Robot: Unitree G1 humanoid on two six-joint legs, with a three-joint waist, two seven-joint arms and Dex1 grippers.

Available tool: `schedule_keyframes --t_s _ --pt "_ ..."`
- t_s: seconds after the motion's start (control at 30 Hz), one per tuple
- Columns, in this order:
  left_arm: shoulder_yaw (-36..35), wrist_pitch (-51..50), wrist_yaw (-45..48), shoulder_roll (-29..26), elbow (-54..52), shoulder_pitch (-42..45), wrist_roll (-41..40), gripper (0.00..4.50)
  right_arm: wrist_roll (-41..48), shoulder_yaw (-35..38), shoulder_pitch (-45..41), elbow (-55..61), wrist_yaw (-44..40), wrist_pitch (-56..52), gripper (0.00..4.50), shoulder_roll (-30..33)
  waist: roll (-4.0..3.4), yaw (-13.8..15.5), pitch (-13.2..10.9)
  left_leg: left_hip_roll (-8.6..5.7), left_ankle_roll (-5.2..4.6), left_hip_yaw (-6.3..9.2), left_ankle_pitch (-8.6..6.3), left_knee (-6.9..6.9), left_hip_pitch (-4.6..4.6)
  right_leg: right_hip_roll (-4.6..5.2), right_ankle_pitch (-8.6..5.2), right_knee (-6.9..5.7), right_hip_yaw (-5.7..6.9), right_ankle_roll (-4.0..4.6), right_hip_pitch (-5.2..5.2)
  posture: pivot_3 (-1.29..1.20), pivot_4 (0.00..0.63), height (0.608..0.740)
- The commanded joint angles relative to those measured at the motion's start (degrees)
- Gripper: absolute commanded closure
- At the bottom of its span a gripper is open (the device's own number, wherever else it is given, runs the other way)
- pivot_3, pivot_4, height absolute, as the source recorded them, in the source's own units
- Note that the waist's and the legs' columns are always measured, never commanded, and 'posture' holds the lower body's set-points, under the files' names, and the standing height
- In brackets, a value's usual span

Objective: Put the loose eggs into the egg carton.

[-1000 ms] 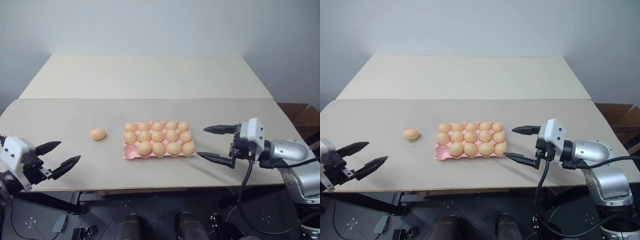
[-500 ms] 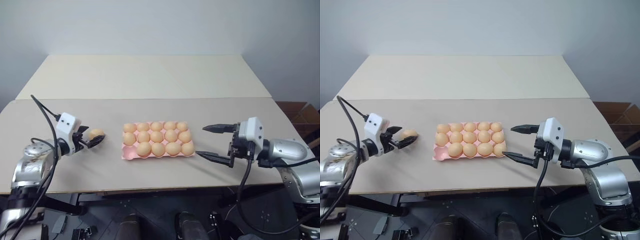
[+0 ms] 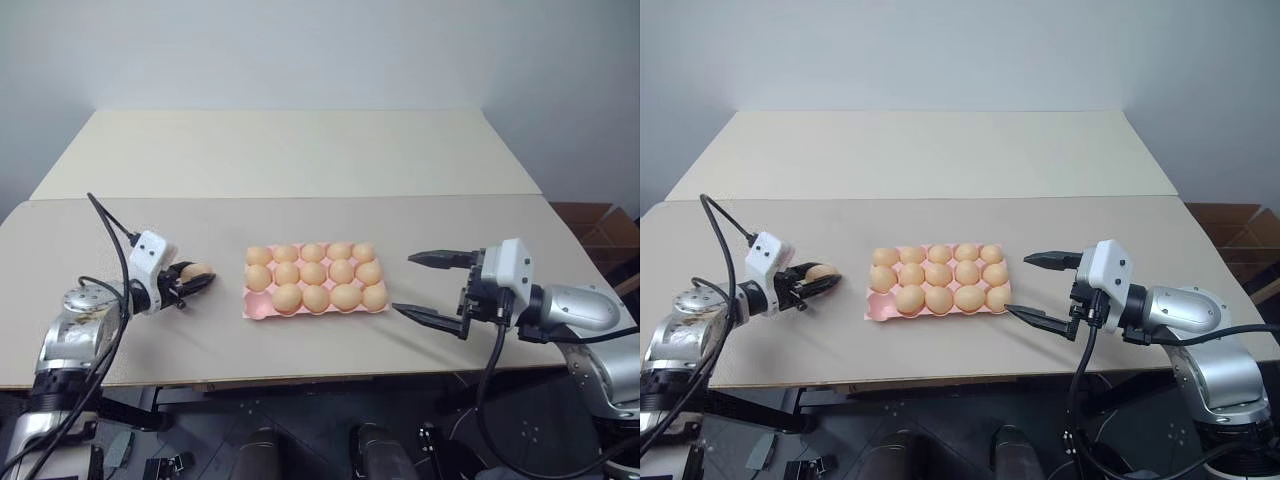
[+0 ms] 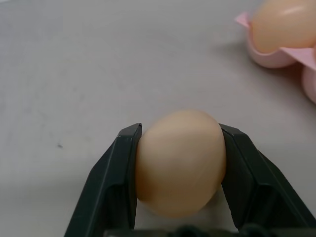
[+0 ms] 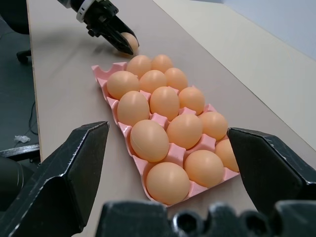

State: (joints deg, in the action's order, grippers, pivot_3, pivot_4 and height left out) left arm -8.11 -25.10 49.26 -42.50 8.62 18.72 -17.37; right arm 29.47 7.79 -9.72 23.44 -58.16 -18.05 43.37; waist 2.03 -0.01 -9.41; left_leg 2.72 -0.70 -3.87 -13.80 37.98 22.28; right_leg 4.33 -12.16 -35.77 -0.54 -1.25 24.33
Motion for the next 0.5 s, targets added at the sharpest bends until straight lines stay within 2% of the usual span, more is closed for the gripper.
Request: schedule_keyframes --t_s 0.03,0.17,0.37,0.5 --pt "-3.0 -0.8 3.6 -0.7 -13.8 -2.0 -6.4 2.45 1.3 1.6 -0.1 2.3 0.8 0.1 0.0 0.2 0.0 0.1 0.0 0.0 0.0 0.0 0.0 0.0 0.02 0.01 0.0 0.01 0.0 0.0 0.01 0.0 0.15 0.74" --pt "0.4 -1.4 3.8 2.2 -20.5 -3.3 -8.5 2.45 1.1 0.5 -0.6 2.1 1.1 0.2 0.0 -0.2 -0.01 0.5 0.0 -0.04 0.0 -0.01 0.0 0.0 -0.05 0.04 0.0 0.01 -0.03 -0.01 -0.06 0.0 0.15 0.74" --pt "5.8 -2.5 2.9 5.6 -22.1 -4.6 -7.3 2.45 1.0 0.1 -0.9 2.3 2.0 0.2 0.0 -0.7 0.0 0.3 0.0 -0.03 0.0 0.0 0.01 0.01 -0.08 -0.05 0.0 -0.02 -0.05 -0.01 -0.06 0.0 0.15 0.74" --pt "6.4 -2.4 3.6 6.0 -21.9 -4.2 -8.3 1.22 1.1 0.3 -0.5 2.7 2.6 0.2 0.0 -0.8 0.0 0.1 0.0 -0.01 0.0 0.01 0.0 0.01 -0.08 -0.06 -0.01 -0.03 -0.05 -0.01 -0.05 0.0 0.15 0.74"
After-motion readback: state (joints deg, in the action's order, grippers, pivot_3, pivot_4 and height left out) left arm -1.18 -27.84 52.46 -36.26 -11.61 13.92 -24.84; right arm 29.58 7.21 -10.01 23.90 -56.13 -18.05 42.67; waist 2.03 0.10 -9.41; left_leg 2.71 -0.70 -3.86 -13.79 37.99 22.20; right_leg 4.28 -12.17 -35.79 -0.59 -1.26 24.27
